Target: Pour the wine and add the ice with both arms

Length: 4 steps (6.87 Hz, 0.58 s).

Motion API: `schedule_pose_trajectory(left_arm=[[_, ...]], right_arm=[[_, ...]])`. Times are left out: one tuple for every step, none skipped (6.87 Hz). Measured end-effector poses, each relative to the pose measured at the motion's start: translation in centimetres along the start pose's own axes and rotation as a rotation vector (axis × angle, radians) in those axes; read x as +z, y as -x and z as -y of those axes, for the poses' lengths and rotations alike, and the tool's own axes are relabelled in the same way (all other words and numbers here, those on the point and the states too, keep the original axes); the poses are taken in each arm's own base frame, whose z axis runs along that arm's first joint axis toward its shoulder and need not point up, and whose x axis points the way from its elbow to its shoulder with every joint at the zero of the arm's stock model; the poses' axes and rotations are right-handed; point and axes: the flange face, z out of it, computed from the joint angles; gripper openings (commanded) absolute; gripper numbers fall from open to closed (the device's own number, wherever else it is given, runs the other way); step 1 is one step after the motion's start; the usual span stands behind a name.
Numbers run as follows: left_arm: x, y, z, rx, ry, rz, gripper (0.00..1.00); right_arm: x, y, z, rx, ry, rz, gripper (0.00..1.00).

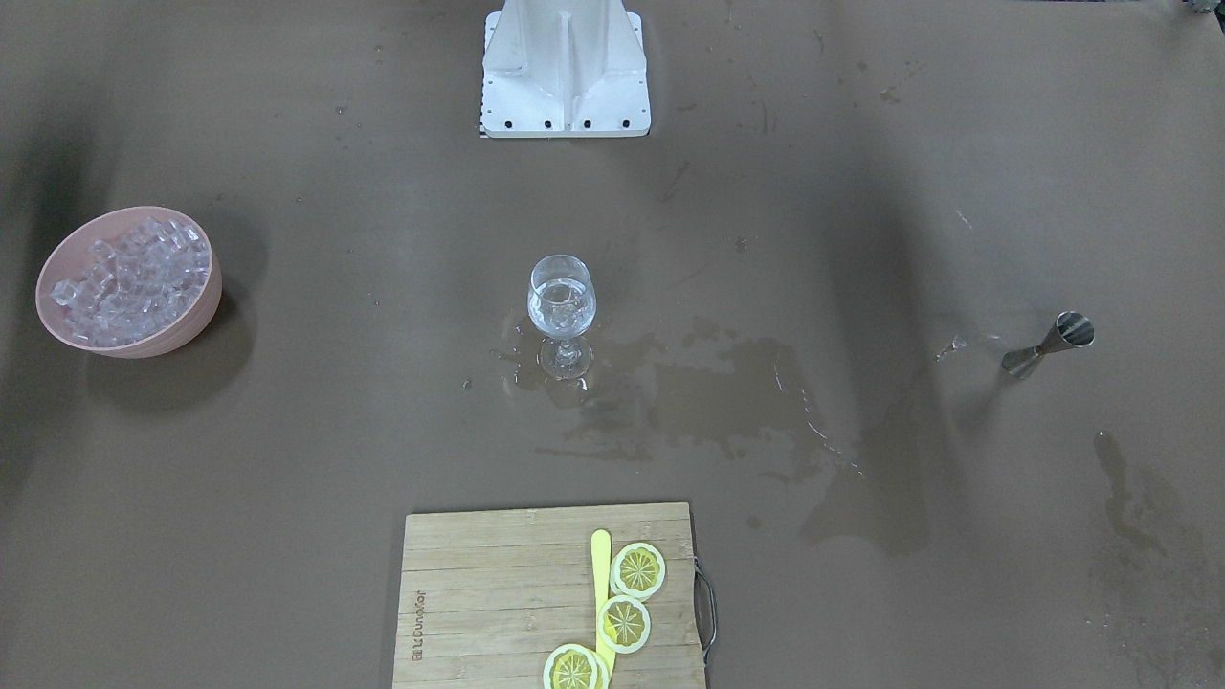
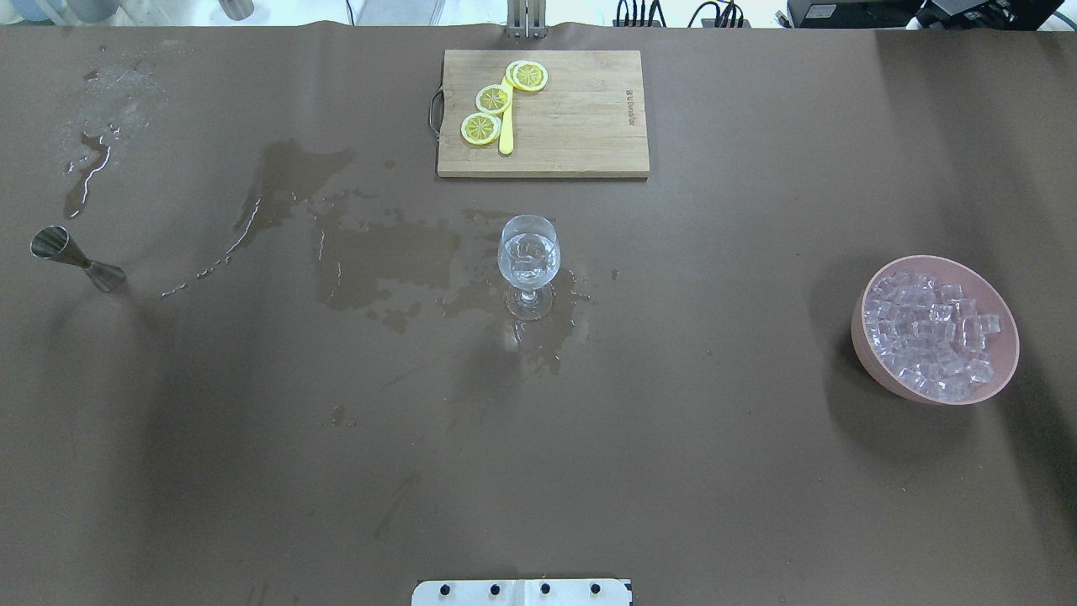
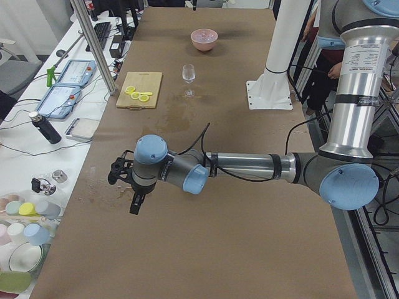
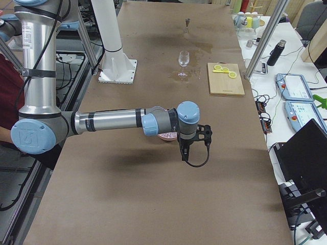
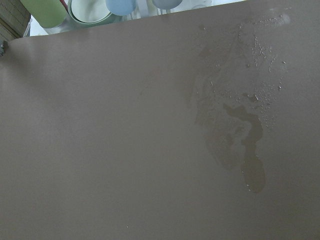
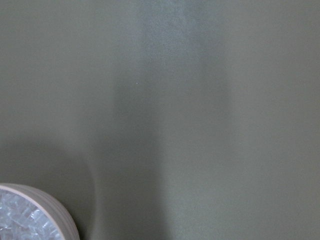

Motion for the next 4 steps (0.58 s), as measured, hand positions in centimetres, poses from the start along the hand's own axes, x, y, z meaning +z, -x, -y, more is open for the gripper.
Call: schedule_pose_trajectory(left_arm=[[0.03,-0.09,-0.15,-0.001,0.002,-0.018,0.98],[0.02,-0.06,-0.27,-0.003,0.003,-0.024,0.98],[0.01,-0.02,-0.45,-0.004,0.004,-0.026,0.98],[-0.03,-0.01,-0.65,-0.005,0.004,-0.027,0.98]], right_arm=[[-0.01,0.00,-0.10,0.000,0.000,0.000,1.00],[0.03,-0.08,-0.22,0.001,0.001,0.000,1.00],[0.12,-0.21,-0.39,0.003,0.003,-0.001,1.00],[0.18,-0.32,-0.51,0.004,0.005,-0.001,1.00]])
